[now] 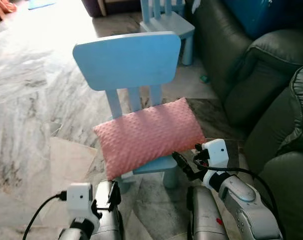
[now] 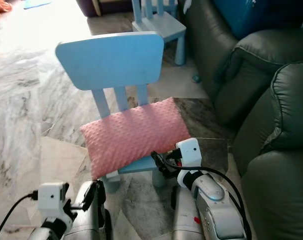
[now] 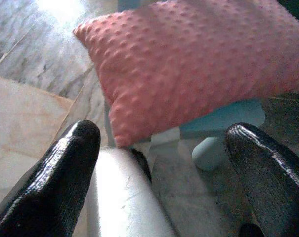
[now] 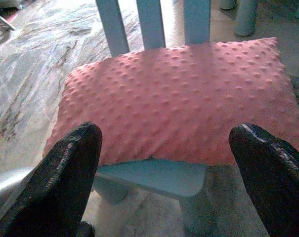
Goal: Move the pillow to the sofa
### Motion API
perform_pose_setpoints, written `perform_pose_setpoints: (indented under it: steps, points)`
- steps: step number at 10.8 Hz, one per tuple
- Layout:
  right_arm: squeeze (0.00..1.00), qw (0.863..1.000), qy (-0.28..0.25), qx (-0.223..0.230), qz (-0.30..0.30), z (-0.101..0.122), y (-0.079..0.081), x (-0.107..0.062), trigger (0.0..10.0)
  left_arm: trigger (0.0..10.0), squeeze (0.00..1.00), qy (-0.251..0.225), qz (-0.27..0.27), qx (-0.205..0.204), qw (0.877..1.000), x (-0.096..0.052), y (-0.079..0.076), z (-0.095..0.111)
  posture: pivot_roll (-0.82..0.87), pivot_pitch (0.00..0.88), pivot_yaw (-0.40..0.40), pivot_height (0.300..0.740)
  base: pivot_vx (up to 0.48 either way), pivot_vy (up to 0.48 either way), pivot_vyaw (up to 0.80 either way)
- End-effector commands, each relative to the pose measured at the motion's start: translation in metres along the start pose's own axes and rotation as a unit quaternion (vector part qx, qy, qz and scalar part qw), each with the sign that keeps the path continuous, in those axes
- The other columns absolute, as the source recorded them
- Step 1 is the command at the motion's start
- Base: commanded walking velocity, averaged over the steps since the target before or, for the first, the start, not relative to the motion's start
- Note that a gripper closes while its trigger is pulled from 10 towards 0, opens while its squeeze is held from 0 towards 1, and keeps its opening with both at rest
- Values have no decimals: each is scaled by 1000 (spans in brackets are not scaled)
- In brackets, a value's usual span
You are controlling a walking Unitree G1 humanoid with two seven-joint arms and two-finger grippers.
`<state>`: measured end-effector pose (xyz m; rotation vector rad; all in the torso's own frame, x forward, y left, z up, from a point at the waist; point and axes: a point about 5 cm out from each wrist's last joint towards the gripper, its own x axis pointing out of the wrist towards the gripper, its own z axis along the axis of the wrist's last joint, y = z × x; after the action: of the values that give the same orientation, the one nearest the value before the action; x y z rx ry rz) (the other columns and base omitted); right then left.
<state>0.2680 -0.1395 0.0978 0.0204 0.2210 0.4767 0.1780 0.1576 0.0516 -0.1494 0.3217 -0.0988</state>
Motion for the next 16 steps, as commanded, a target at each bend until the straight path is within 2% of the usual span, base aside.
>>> perform_pose_setpoints:
  steps: [1,5,14,16]
  points:
    - [0,1000,0,3,8,-2,3,-1,10000,10000,0,9,10,4,1000,-5,4,-4,-159,288,51,579,0,0,0]
    - [0,1000,2,2,12,-2,4,-1,10000,10000,0,11,12,4,1000,-6,4,-4,-157,293,47,569,0,0,0]
    - [0,1000,0,-1,15,-1,4,-1,10000,10000,0,12,19,9,1000,-6,4,-5,-160,300,46,414,0,0,0]
    - [0,1000,-10,-6,13,6,1,6,10000,10000,0,-8,88,14,996,-5,25,2,-161,302,46,414,0,0,0]
